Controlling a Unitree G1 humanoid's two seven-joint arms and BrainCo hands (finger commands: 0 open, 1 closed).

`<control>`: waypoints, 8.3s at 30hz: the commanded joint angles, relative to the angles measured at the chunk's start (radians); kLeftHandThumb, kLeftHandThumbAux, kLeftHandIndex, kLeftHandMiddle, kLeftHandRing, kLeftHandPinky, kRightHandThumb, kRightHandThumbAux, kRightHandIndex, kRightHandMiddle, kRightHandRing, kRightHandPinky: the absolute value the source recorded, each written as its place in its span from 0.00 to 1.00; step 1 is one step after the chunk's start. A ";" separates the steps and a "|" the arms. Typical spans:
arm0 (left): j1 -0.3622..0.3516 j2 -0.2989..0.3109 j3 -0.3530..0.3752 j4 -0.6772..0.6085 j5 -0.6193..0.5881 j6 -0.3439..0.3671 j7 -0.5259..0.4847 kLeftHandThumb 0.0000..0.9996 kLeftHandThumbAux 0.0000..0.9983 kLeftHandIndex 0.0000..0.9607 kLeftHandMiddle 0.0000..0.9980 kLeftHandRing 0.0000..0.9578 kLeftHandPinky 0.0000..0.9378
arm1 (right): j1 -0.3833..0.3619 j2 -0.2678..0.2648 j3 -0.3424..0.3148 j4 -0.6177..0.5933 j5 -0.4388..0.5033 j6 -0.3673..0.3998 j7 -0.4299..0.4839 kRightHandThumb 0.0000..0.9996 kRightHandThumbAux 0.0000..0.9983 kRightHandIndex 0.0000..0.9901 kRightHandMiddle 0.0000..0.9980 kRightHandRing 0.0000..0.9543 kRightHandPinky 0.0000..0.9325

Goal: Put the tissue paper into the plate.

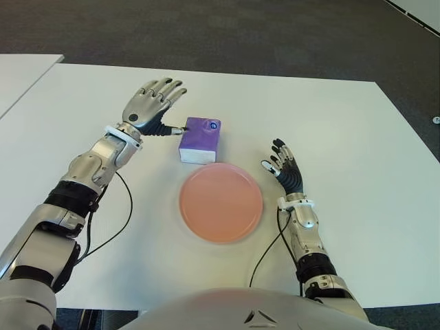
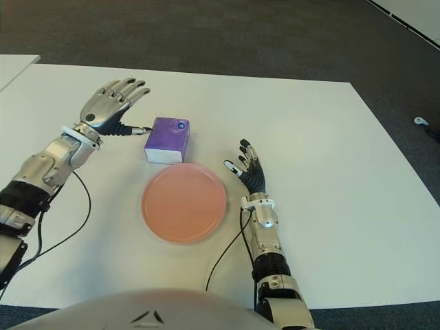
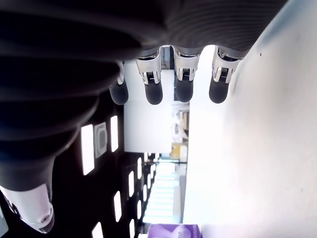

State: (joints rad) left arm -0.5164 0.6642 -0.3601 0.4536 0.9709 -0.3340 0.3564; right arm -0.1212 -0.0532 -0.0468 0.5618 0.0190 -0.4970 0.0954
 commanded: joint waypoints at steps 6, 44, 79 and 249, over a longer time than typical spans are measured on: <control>-0.006 0.026 -0.057 0.026 0.001 -0.065 -0.085 0.07 0.26 0.00 0.00 0.00 0.00 | 0.082 0.016 0.011 0.077 -0.003 0.067 0.002 0.01 0.63 0.00 0.00 0.00 0.00; -0.069 0.035 -0.113 0.137 -0.014 -0.211 -0.161 0.07 0.22 0.00 0.00 0.00 0.00 | 0.059 0.013 0.017 0.106 -0.015 0.069 -0.006 0.00 0.61 0.00 0.02 0.00 0.00; -0.165 -0.017 -0.244 0.258 0.185 -0.046 0.188 0.03 0.23 0.00 0.00 0.00 0.00 | 0.053 0.006 0.010 0.137 -0.007 0.057 0.022 0.00 0.63 0.00 0.02 0.00 0.00; -0.294 -0.188 -0.526 0.637 0.186 -0.094 0.248 0.07 0.23 0.00 0.00 0.00 0.00 | 0.137 0.015 0.044 0.030 -0.007 0.088 0.040 0.00 0.63 0.00 0.03 0.00 0.00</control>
State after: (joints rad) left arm -0.8319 0.4900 -0.8589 1.0773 1.1368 -0.4189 0.6049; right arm -0.0917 -0.0543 -0.0164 0.5208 0.0159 -0.4787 0.1333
